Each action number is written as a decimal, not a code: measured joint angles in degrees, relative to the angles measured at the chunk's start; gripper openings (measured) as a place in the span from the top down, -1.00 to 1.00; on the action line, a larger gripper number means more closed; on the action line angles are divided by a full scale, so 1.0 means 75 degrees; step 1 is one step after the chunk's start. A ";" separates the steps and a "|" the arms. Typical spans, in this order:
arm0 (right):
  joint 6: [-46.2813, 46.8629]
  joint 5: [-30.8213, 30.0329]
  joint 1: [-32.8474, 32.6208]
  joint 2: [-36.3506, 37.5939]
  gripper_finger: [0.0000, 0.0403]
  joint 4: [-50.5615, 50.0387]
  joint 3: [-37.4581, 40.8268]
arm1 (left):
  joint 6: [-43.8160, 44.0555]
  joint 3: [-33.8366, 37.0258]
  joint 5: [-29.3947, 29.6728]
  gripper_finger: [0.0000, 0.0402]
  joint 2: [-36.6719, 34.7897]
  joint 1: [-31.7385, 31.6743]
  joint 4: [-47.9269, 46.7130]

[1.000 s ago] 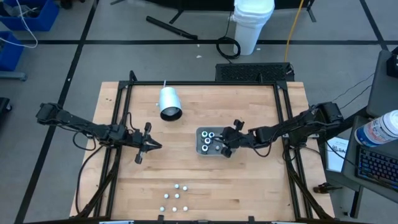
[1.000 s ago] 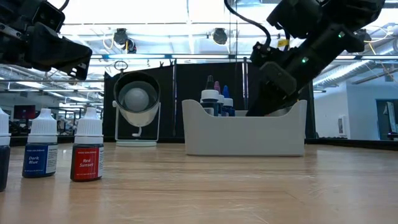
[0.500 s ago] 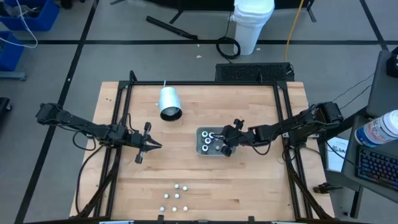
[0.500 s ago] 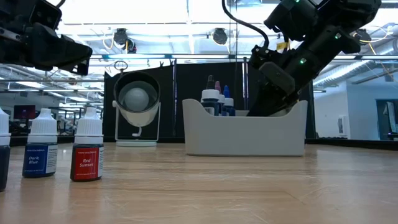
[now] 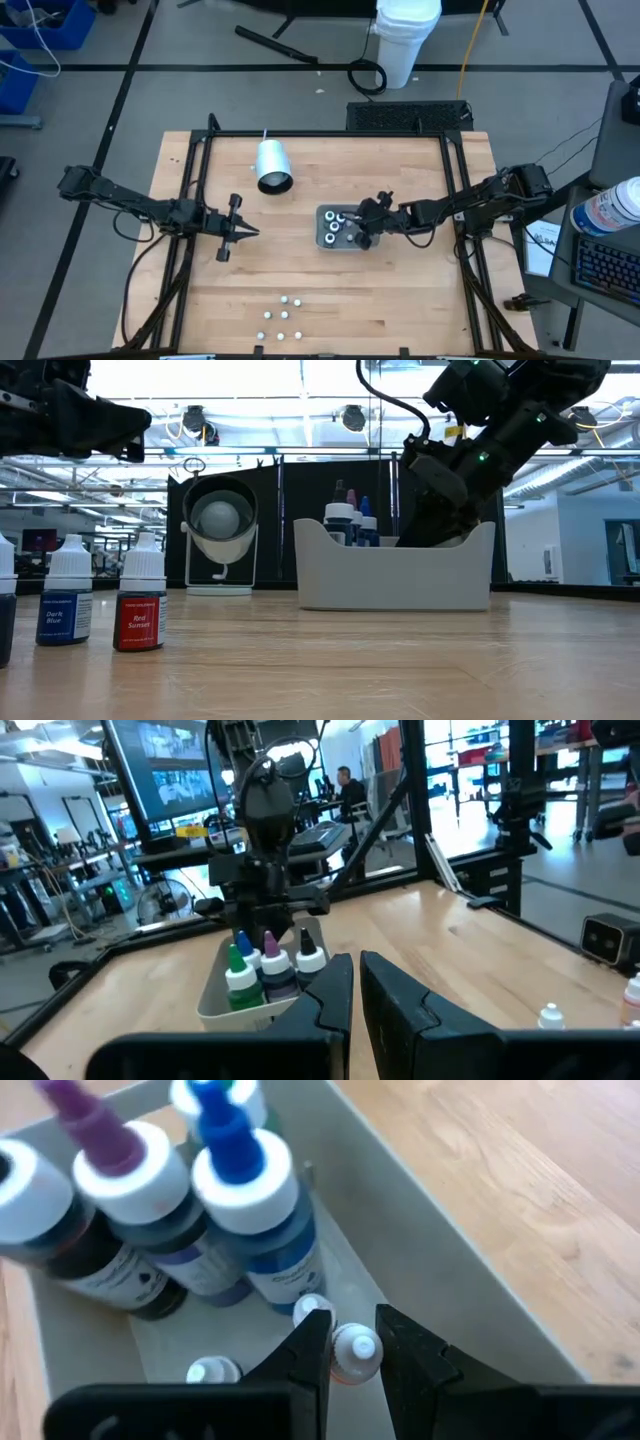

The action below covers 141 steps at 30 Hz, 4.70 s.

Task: Pick & Place food coloring
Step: Put the top right small orange food coloring bottle into the white bin, then put the bottom small blue food coloring bottle into the white bin

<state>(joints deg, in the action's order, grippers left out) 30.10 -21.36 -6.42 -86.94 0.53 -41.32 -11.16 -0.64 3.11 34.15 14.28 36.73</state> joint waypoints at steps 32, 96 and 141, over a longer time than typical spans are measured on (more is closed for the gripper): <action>-0.0394 0.0460 -0.0084 -0.0083 0.73 -0.2819 -0.1684 | -0.0876 0.0000 0.0003 0.84 0.0001 0.0000 0.0111; -0.1704 -0.2488 -0.3401 0.2269 0.93 -0.2349 -0.0057 | -0.0159 0.0000 0.0055 0.84 0.0047 0.0012 0.0134; -0.4902 -0.0951 -0.2748 0.7778 0.99 0.4070 0.5383 | 0.5156 -0.7645 0.1006 0.80 0.6004 0.3024 -1.0723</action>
<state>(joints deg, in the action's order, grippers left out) -6.67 -28.49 -27.03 -28.60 31.06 -0.95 27.50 -57.98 10.66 79.18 36.96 -43.69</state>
